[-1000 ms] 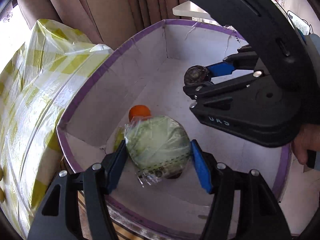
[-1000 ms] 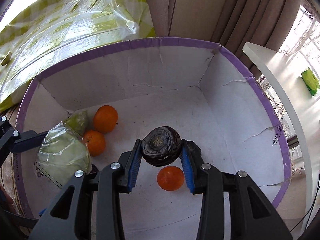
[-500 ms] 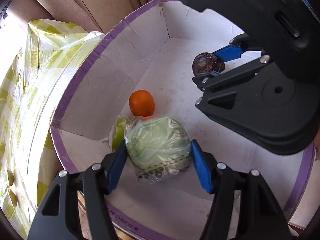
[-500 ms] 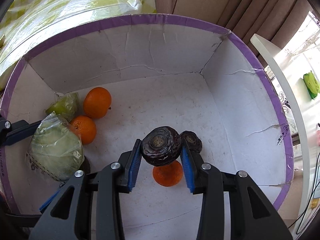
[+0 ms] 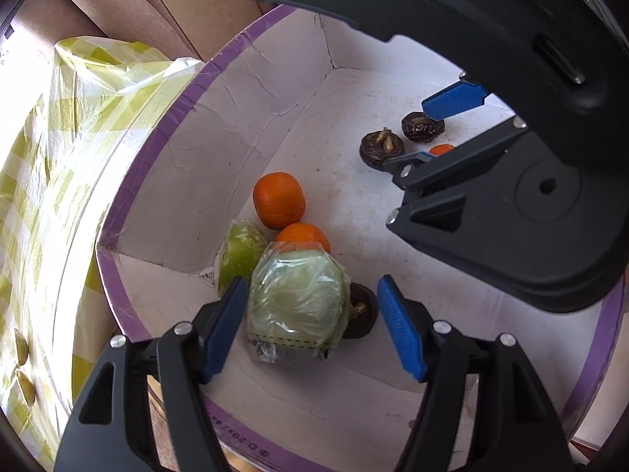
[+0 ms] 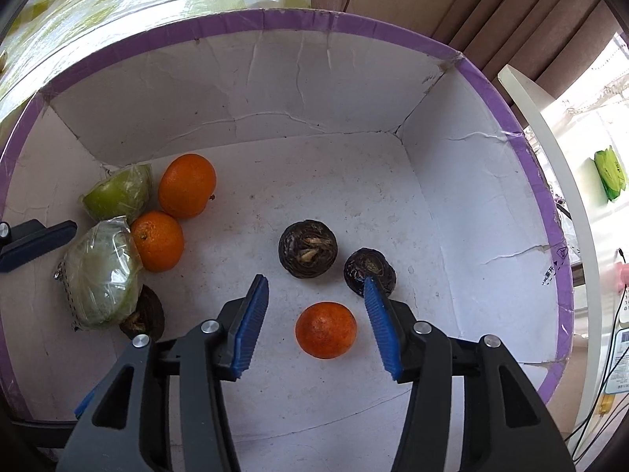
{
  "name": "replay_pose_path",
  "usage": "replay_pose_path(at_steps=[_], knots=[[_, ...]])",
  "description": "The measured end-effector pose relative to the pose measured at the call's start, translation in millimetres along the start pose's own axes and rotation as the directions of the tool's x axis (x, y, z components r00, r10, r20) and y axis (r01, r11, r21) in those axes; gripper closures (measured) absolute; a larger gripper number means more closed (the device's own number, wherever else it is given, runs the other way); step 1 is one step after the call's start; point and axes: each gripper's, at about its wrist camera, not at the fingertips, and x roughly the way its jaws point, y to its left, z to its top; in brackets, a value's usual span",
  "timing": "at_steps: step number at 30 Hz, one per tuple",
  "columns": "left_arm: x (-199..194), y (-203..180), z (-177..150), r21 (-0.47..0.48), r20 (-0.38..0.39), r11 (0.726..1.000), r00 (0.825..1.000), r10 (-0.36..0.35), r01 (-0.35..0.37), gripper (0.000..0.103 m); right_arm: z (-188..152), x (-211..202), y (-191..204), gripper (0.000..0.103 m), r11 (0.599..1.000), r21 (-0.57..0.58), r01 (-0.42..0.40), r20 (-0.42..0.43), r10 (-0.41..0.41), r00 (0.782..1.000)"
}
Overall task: Organize fruits
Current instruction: 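Open the right tool to drop the date while the left releases the cabbage into the box, then move both tools back over the tablecloth toward the wrapped halved fruits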
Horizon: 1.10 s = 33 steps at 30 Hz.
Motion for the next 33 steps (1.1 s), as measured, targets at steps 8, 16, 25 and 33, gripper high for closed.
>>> replay_pose_path(at_steps=[8, 16, 25, 33], knots=[[-10.4, -3.5, -5.5, -0.008, 0.027, 1.000, 0.999, -0.016, 0.017, 0.031, 1.8, -7.0, -1.7, 0.035, 1.000, 0.014, 0.016, 0.045, -0.017, 0.999], [-41.4, 13.1, -15.8, -0.093, 0.173, 0.995, 0.985, -0.006, 0.023, 0.028, -1.1, -34.9, -5.4, 0.016, 0.993, 0.065, 0.095, 0.163, -0.105, 0.981], [-76.4, 45.7, -25.7, -0.222, 0.300, 0.973, 0.954, 0.012, 0.058, 0.028, 4.3, -75.5, -11.1, 0.016, 0.986, 0.120, 0.113, 0.265, -0.142, 0.954], [-93.7, 79.5, -33.8, -0.329, 0.356, 0.943, 0.931, 0.077, 0.048, 0.028, 12.4, -89.8, -3.1, 0.016, 0.986, 0.113, 0.120, 0.312, -0.150, 0.938]])
